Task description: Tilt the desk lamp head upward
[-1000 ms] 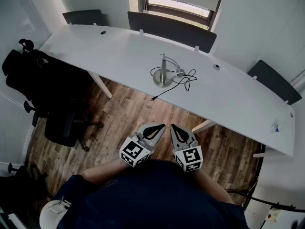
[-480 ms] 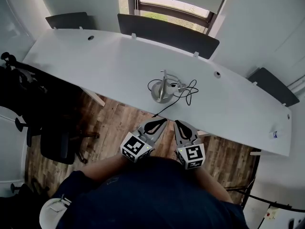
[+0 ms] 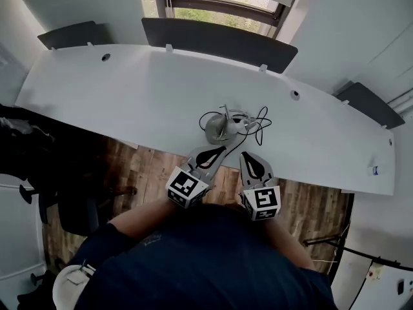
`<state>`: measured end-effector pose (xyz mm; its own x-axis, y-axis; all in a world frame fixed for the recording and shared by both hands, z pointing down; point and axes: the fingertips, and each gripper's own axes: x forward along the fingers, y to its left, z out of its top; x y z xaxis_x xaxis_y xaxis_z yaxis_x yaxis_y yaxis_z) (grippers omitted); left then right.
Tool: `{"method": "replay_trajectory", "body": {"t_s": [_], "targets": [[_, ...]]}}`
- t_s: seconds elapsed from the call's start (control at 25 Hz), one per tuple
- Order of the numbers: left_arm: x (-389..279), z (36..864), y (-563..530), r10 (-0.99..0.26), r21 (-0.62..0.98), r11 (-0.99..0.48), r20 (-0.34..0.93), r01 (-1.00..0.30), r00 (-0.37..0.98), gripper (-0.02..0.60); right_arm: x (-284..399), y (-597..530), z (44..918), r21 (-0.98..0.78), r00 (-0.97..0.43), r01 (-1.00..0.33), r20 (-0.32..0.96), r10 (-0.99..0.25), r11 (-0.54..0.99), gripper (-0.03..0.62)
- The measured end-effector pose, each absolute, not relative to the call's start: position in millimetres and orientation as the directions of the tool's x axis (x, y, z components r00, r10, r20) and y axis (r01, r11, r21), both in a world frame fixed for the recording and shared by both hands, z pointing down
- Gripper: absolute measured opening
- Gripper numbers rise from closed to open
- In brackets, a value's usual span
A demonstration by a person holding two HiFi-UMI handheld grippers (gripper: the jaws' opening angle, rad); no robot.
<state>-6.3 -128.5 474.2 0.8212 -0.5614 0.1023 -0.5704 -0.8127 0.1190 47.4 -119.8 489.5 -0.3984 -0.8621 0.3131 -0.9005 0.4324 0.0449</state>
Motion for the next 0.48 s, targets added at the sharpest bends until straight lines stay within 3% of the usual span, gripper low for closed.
{"method": "replay_trajectory", "body": {"t_s": [0.48], "targets": [[-3,507,-187,-0.600,0.044,-0.785,0.191,-0.618,0.777,0.008,72,-172,525,0.116,-0.384,-0.886,0.359,-0.851,0.449,0.011]]}}
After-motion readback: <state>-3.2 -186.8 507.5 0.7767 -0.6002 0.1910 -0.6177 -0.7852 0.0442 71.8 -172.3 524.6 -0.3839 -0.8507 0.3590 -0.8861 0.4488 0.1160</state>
